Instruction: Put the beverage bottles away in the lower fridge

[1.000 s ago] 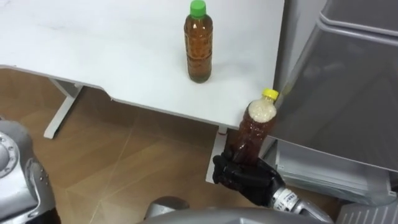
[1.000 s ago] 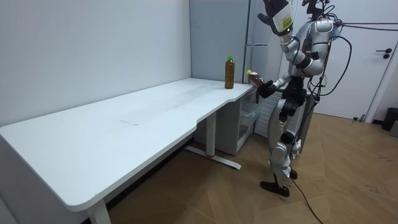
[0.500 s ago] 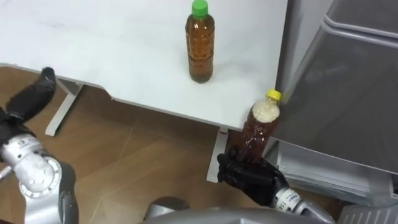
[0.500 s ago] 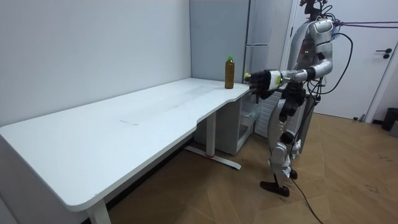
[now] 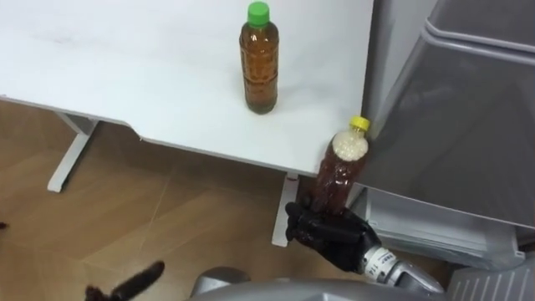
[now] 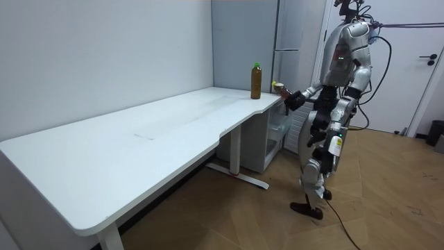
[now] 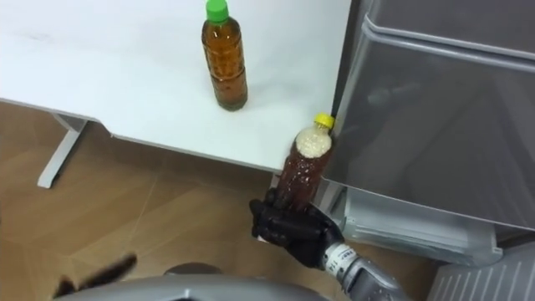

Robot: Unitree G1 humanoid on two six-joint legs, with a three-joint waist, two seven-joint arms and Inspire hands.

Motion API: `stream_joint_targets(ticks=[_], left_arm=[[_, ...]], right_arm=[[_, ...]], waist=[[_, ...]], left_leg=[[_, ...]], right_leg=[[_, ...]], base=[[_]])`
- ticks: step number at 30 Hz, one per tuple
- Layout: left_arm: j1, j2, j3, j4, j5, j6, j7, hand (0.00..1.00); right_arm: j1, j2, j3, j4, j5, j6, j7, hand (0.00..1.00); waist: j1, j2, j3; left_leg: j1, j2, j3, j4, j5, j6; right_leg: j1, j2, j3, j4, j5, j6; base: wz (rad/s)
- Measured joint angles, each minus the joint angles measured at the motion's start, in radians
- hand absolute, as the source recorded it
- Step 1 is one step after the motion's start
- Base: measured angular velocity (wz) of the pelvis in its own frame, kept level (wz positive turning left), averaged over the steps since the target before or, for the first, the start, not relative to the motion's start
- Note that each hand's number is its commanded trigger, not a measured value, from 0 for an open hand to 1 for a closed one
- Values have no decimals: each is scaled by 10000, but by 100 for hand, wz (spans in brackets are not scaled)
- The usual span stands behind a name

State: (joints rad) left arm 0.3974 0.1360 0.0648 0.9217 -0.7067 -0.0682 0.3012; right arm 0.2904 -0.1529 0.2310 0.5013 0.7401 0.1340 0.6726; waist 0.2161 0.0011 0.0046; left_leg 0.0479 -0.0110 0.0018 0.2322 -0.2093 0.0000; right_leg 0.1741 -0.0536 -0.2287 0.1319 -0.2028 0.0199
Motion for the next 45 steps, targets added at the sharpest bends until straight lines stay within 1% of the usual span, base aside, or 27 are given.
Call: stream_joint_targets(ticks=[2,3,5,6,8,9,10,11,12,13,15,17,20,22,24,26,32,34,37,40,41,42,43,44,45], left_arm=[[13,-12,-58,701,48,424,-357,0],[11,-17,-101,780,113,546,-465,0],[-40,-26,-343,1007,958,962,-931,0],[-54,-27,-416,1012,1276,1066,-1037,0],[-358,-9,-725,1282,2523,1397,-1463,0],[-500,-7,-799,1323,2811,1487,-1554,0],[-722,-7,-931,1402,3280,1657,-1674,0],[-844,-8,-1073,1492,3648,1795,-1805,0],[-977,-10,-1128,1552,3839,1862,-1863,0],[-1200,-9,-1186,1636,4142,2016,-1955,0],[-1410,142,-1405,1646,4648,2211,-2047,0],[-1439,201,-1470,1617,4950,2332,-2135,0],[-1462,172,-1472,1588,5621,2510,-2321,0],[-1577,145,-1466,1588,5719,2612,-2418,0],[-1613,109,-1465,1587,5864,2640,-2484,0],[-1664,134,-1464,1587,6198,2642,-2561,0],[-1772,308,-1470,1596,6210,2726,-2710,0],[-1786,333,-1470,1596,6210,2751,-2741,0],[-1787,357,-1467,1599,6220,2826,-2800,0],[-1798,424,-1450,1606,6309,2830,-2907,0],[-1798,438,-1416,1617,6313,2830,-2917,0],[-1796,456,-1389,1670,6321,2822,-2930,0],[-1796,465,-1366,1718,6330,2822,-2948,0],[-1832,473,-1219,1805,6330,2819,-2976,0],[-1845,476,-1132,1810,6324,2818,-2986,0]], right_arm=[[-55,-7,28,44,60,7,25,100],[-68,-9,28,56,75,15,24,100],[-108,-16,104,61,218,189,26,100],[-126,-15,147,61,269,221,29,100],[-251,-111,343,81,459,341,63,100],[-328,-155,403,140,458,342,85,100],[-460,-189,467,320,456,333,230,100],[-498,-205,552,351,455,334,309,100],[-526,-199,606,383,456,331,334,100],[-585,-179,673,501,456,331,430,100],[-793,-197,923,747,457,320,672,100],[-825,-188,1021,795,457,328,722,100],[-827,-179,1152,898,462,382,726,100],[-829,-179,1194,1049,457,423,833,100],[-830,-169,1193,1101,425,417,898,100],[-834,-193,1191,1214,412,424,960,100],[-934,-234,1198,1556,394,405,1152,100],[-932,-243,1198,1554,394,410,1147,100],[-906,-240,1201,1531,286,492,1163,100],[-529,-320,1180,1521,284,520,1325,100],[-255,-357,958,1669,475,553,1340,100],[-92,-354,561,2058,665,617,1110,100],[-139,-345,332,2300,844,632,1001,100],[-148,-409,-245,2738,930,593,860,100],[-151,-454,-480,2957,1000,539,759,100]], waist=[[-29,39,17],[-45,61,27],[-215,121,24],[-278,128,25],[-483,131,19],[-522,110,32],[-606,128,11],[-671,92,12],[-716,110,-7],[-770,62,-16],[-821,10,-38],[-928,-22,-40],[-1026,-63,-46],[-1042,-76,-52],[-1086,-82,-58],[-1107,-140,-113],[-1117,-340,-124],[-1129,-363,-122],[-1287,-381,-119],[-1410,-451,-113],[-1439,-479,-104],[-1523,-489,-94],[-1596,-480,-92],[-1638,-466,-103],[-1648,-464,-106]], left_leg=[[-25,9,3,26,-1,0],[-44,11,1,24,-2,1],[-98,22,-4,77,-5,1],[-112,25,-4,85,-6,0],[-194,21,0,88,-2,1],[-219,21,14,84,0,4],[-231,35,100,77,13,21],[-196,52,190,56,9,25],[-183,58,217,52,5,28],[-178,69,270,51,2,32],[-201,122,439,19,0,29],[-210,134,464,7,-1,28],[-183,136,473,-88,-3,29],[-179,143,501,-81,-1,28],[-173,147,516,-72,1,29],[-186,153,529,-56,0,31],[-150,152,528,-14,-1,35],[-151,152,529,-9,-4,42],[-181,144,530,9,-7,53],[-227,142,544,12,-6,53],[-242,144,583,13,-7,53],[-264,164,671,19,-7,54],[-291,185,716,19,-6,53],[-323,205,813,23,-7,54],[-340,211,845,21,-7,55]], right_leg=[[-1,14,61,19,1,-1],[5,16,60,24,1,-2],[-11,24,58,26,1,-2],[-18,29,66,22,-1,-3],[-117,28,102,28,-9,1],[-162,25,100,34,-9,1],[-184,24,104,51,-3,-2],[-186,25,163,63,0,-2],[-187,30,196,68,3,-3],[-220,36,247,76,14,-6],[-336,47,348,179,35,-22],[-366,51,346,199,48,-26],[-359,55,367,202,50,-24],[-362,60,405,205,54,-28],[-379,65,436,208,63,-29],[-462,67,469,228,66,-29],[-469,79,523,214,121,-27],[-470,80,535,207,153,-17],[-489,78,577,206,176,-9],[-509,79,598,209,181,-9],[-533,79,629,207,181,-9],[-592,81,695,214,190,-17],[-630,101,759,207,216,-17],[-715,114,881,226,229,-15],[-743,116,914,217,236,-15]], base=[[0],[0],[0],[0],[0],[-4],[-9],[-11],[-14],[-16],[-22],[-8],[0],[-4],[-2],[-4],[-1],[0],[0],[-1],[-11],[-17],[-24],[-20],[-18]])
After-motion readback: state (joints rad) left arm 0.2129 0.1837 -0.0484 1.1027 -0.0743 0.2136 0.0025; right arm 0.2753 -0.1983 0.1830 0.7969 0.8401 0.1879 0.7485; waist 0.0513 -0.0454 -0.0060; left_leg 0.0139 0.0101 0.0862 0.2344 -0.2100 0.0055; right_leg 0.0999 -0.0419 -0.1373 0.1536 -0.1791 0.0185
